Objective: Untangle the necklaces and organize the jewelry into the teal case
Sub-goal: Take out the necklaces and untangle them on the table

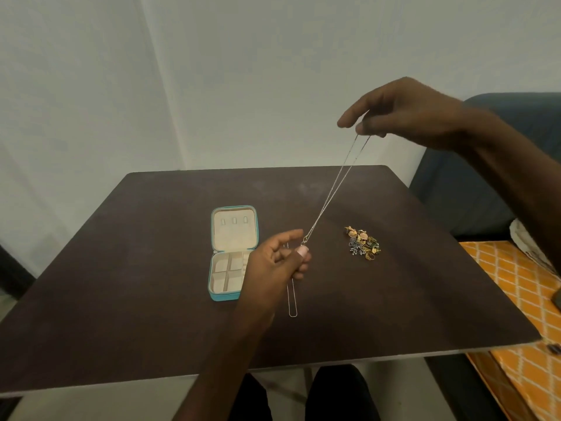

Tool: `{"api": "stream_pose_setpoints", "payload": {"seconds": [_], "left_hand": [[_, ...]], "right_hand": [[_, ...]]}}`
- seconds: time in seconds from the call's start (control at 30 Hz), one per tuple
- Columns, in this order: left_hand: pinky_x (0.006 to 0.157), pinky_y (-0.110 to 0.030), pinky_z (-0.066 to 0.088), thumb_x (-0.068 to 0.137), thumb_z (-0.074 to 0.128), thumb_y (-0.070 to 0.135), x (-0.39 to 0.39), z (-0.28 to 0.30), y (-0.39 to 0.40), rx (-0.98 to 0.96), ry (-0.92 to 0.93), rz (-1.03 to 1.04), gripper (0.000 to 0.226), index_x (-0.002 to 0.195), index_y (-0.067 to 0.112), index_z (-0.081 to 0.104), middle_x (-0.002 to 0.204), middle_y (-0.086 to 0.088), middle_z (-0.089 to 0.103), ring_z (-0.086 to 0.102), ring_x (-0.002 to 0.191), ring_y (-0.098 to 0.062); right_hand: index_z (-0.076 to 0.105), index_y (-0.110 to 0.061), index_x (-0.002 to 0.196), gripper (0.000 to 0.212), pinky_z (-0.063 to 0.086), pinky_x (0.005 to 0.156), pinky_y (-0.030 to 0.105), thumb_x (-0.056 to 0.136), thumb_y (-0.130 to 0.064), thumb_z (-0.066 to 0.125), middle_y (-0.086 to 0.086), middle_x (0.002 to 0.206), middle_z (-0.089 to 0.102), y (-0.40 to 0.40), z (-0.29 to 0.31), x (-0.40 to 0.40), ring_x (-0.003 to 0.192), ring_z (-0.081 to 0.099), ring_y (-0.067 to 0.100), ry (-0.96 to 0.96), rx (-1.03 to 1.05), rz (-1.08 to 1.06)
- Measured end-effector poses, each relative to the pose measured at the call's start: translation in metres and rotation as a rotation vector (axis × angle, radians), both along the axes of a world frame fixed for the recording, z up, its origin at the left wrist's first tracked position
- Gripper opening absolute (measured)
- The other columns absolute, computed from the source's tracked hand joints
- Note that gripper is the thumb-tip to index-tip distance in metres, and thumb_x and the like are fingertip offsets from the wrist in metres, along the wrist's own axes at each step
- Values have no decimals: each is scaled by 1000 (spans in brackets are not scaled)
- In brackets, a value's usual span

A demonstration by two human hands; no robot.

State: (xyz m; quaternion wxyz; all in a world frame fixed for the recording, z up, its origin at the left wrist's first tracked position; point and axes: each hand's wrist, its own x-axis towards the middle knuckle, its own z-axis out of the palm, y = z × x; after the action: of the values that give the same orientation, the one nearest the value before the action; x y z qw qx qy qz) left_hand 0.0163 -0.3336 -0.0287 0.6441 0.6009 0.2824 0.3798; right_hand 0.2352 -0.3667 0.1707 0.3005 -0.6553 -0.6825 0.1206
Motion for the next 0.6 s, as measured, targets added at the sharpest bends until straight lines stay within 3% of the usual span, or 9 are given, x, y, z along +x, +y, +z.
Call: {"api": "stream_pose_setpoints", "payload": {"seconds": [0.07, 0.17, 0.23, 0.33, 0.43, 0.53, 0.6], "left_hand": [[62, -21, 53, 87, 61, 9, -1, 2, -2, 9, -19, 20, 21, 106, 17, 59, 78, -5, 69, 62, 67, -10], [59, -21, 52, 86, 63, 8, -1, 2, -6, 35, -33, 47, 11, 94, 14, 60, 74, -4, 70, 63, 63, -9], [59, -21, 52, 85, 65, 9, 0, 1, -8, 69, -22, 67, 9, 89, 15, 61, 73, -4, 70, 63, 63, -9], [62, -24, 54, 85, 66, 10, 2, 0, -10, 154, 29, 123, 11, 87, 20, 61, 72, -4, 70, 64, 64, -11], [62, -23, 55, 85, 66, 13, 1, -2, -11, 198, 84, 149, 14, 86, 25, 60, 70, 2, 68, 65, 64, -7], [61, -18, 53, 84, 67, 16, 2, -4, -13, 249, 148, 200, 14, 88, 27, 60, 69, 6, 66, 65, 64, -4], [62, -17, 52, 85, 67, 18, 2, -5, -15, 329, 200, 259, 14, 93, 27, 60, 67, 9, 64, 64, 65, -5]], "right_hand": [[71, -20, 103, 19, 49, 75, 38, 88, -13, 62, 4, 92, 69, 2, 4, 2, 77, 59, 31, -315, -67, 38], [72, -20, 102, 18, 40, 76, 30, 89, -13, 61, 6, 103, 66, 11, 1, 2, 85, 57, 21, -641, -97, 24], [71, -15, 104, 21, 35, 74, 24, 89, -6, 59, 6, 101, 67, 15, -6, 2, 84, 54, 18, -753, -102, -5], [68, -8, 104, 32, 44, 77, 30, 85, 10, 50, 8, 97, 68, 18, -15, 8, 89, 59, 25, -799, -87, -95], [66, -9, 97, 19, 47, 71, 29, 90, -1, 51, 4, 86, 66, 15, -19, 7, 79, 60, 19, -472, -25, -167], [62, -9, 95, 13, 57, 70, 30, 96, -9, 48, 3, 74, 56, 13, -22, -1, 64, 58, 13, 374, -114, -193], [57, -11, 101, 13, 57, 62, 27, 97, -9, 44, -1, 68, 50, 14, -23, -3, 51, 52, 6, 727, -251, -214]]}}
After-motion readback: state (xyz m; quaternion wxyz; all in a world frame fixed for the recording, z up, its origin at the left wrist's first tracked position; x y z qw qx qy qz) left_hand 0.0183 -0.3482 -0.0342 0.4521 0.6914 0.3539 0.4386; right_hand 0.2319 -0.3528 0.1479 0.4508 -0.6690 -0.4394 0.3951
